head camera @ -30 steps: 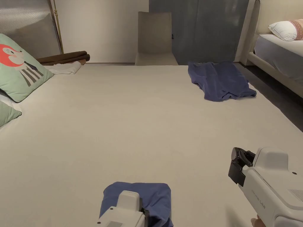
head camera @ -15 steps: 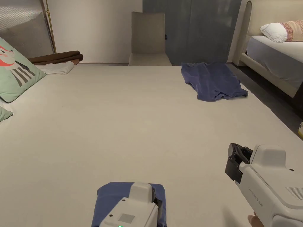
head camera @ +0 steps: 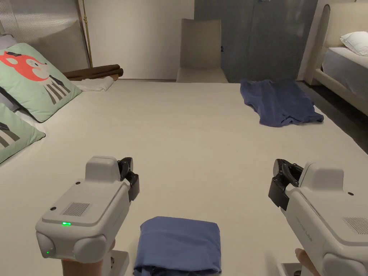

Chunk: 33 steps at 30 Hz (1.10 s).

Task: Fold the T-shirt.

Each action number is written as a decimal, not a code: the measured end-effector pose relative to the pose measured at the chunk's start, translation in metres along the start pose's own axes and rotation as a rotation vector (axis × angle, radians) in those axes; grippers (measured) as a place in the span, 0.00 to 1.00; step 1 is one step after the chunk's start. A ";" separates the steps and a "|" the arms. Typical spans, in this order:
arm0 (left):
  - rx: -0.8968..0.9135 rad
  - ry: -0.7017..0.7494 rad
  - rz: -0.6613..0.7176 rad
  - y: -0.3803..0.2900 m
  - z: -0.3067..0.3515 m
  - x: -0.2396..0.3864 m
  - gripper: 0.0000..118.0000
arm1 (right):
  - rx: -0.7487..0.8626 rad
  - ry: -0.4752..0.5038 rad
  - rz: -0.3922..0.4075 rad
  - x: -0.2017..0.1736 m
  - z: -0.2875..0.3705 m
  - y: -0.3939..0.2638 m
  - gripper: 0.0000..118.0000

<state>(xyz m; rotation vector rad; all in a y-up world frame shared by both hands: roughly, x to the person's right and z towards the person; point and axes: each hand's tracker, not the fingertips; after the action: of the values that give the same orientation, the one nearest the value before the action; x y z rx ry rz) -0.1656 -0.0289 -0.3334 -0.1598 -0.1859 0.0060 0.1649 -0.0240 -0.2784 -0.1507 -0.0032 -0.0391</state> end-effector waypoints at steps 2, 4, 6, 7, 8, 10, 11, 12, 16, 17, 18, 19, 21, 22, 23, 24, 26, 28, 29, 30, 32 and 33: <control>0.022 0.043 -0.006 0.005 0.005 -0.016 0.00 | 0.013 0.015 -0.001 -0.006 -0.001 0.000 0.00; 0.039 0.073 -0.007 0.009 0.011 -0.030 0.00 | 0.023 0.025 0.001 -0.012 -0.002 0.001 0.00; 0.052 0.102 -0.017 0.010 0.014 -0.040 0.00 | 0.028 0.033 0.002 -0.017 -0.003 0.001 0.00; 0.057 0.116 -0.022 0.009 0.015 -0.043 0.00 | 0.030 0.038 0.002 -0.020 -0.003 0.001 0.00; 0.062 0.127 -0.018 0.009 0.016 -0.045 0.00 | 0.031 0.040 0.002 -0.022 -0.004 0.001 0.00; 0.066 0.132 -0.010 0.010 0.018 -0.049 0.00 | 0.031 0.048 0.003 -0.025 -0.005 0.001 0.00; 0.068 0.135 -0.006 0.010 0.019 -0.050 0.00 | 0.030 0.052 0.004 -0.026 -0.005 0.001 0.00; 0.068 0.140 -0.005 0.010 0.019 -0.050 0.00 | 0.029 0.057 0.005 -0.027 -0.006 0.001 0.00; 0.065 0.142 0.000 0.008 0.019 -0.052 0.00 | 0.016 0.067 0.008 -0.031 -0.009 -0.001 0.00; 0.063 0.142 0.001 0.008 0.019 -0.052 0.00 | 0.008 0.073 0.008 -0.032 -0.011 -0.003 0.00; 0.059 0.140 0.004 0.007 0.019 -0.052 0.00 | -0.014 0.086 0.005 -0.033 -0.014 -0.006 0.00; 0.056 0.137 0.007 0.006 0.019 -0.052 0.00 | -0.068 0.115 -0.006 -0.035 -0.019 -0.011 0.00; 0.049 0.131 0.015 0.004 0.018 -0.052 0.00 | -0.185 0.164 -0.037 -0.038 -0.033 -0.027 0.00; 0.045 0.127 0.016 0.003 0.018 -0.051 0.00 | -0.242 0.179 -0.039 -0.041 -0.040 -0.037 0.00; 0.042 0.125 0.016 0.001 0.018 -0.052 0.00 | -0.287 0.187 -0.042 -0.044 -0.046 -0.048 0.00; 0.037 0.122 0.018 0.000 0.017 -0.051 0.00 | -0.364 0.205 -0.035 -0.049 -0.054 -0.061 0.00; 0.025 0.110 0.019 -0.002 0.017 -0.051 0.00 | -0.459 0.235 -0.041 -0.056 -0.066 -0.085 0.00; 0.011 0.099 0.020 -0.006 0.016 -0.051 0.00 | -0.537 0.249 -0.050 -0.065 -0.075 -0.107 0.00; 0.003 0.093 0.022 -0.008 0.015 -0.051 0.00 | -0.564 0.257 -0.053 -0.068 -0.077 -0.115 0.00; -0.005 0.088 0.027 -0.010 0.015 -0.051 0.00 | -0.594 0.258 -0.064 -0.071 -0.081 -0.123 0.00; -0.026 0.067 0.041 -0.015 0.014 -0.052 0.00 | -0.646 0.250 -0.044 -0.078 -0.087 -0.136 0.00; -0.039 0.060 0.051 -0.018 0.012 -0.052 0.00 | -0.681 0.247 -0.033 -0.081 -0.089 -0.142 0.00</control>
<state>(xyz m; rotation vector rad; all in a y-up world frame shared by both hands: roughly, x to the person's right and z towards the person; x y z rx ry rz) -0.2194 -0.0454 -0.3284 -0.2032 -0.1224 0.0484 0.0785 -0.1741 -0.3458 -0.8260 0.2566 -0.0907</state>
